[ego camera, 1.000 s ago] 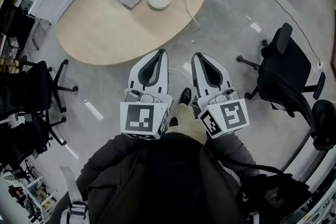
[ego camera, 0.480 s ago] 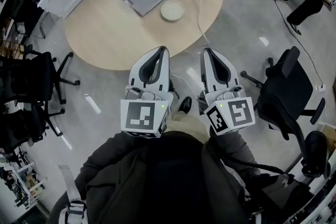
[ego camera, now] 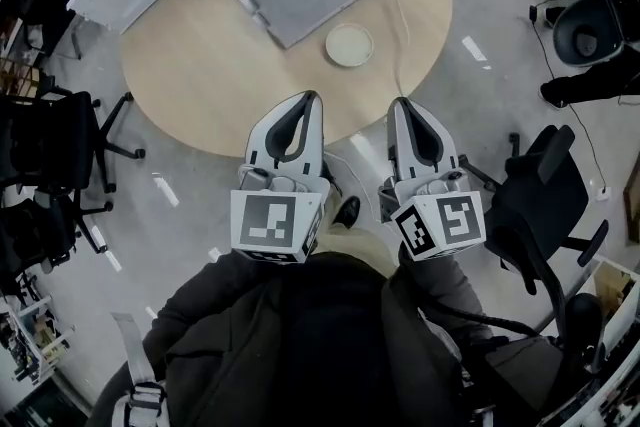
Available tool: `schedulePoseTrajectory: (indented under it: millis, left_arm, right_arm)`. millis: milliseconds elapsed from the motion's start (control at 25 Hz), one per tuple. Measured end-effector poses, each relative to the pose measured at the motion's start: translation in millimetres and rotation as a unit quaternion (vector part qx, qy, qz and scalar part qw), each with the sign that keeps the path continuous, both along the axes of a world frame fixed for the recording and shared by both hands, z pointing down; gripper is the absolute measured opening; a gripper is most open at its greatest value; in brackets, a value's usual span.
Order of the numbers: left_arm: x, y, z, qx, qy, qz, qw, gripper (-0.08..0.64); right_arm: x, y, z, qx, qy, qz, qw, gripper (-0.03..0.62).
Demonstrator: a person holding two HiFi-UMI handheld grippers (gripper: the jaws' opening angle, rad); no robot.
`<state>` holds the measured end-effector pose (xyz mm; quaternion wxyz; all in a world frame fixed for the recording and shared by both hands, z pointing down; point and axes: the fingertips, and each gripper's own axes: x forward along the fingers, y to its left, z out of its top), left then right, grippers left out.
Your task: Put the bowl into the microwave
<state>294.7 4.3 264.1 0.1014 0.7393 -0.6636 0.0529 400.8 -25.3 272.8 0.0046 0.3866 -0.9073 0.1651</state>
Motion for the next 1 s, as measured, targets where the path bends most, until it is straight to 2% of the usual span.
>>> schedulePoseTrajectory:
  millis: [280, 440, 560, 640, 800, 1000]
  left_arm:
    - [-28.8, -47.2, 20.2, -0.015, 0.025, -0.009, 0.9995, 0.009]
    - [-45.9, -69.6, 27.0, -0.009, 0.033, 0.003, 0.9994, 0.009]
    - [-59.7, -79.9, 22.2, -0.001, 0.049, -0.006, 0.9988, 0.009]
    - [-65.8, -85.3, 16.8, 0.003, 0.061, -0.015, 0.9980, 0.009]
    - [-67.6, -92.8, 16.0, 0.002, 0.053, -0.016, 0.9985, 0.009]
    - [-60.6, -112.9, 18.2, -0.002, 0.062, -0.046, 0.9970, 0.009]
  right_arm:
    - [-32.4, -48.4, 21.1, -0.011, 0.016, -0.004, 1.000, 0.009]
    - [-62.6, -76.6, 22.0, 0.001, 0.032, -0.013, 0.999, 0.009]
    - [-78.8, -93.1, 10.9, 0.015, 0.042, -0.018, 0.999, 0.009]
    - [-82.3, -101.6, 1.8, 0.023, 0.044, -0.015, 0.999, 0.009]
    - [-79.3, -116.8, -6.0, 0.031, 0.051, -0.014, 0.998, 0.009]
    - [-64.6, -143.6, 3.1, 0.029, 0.046, -0.019, 0.998, 0.009]
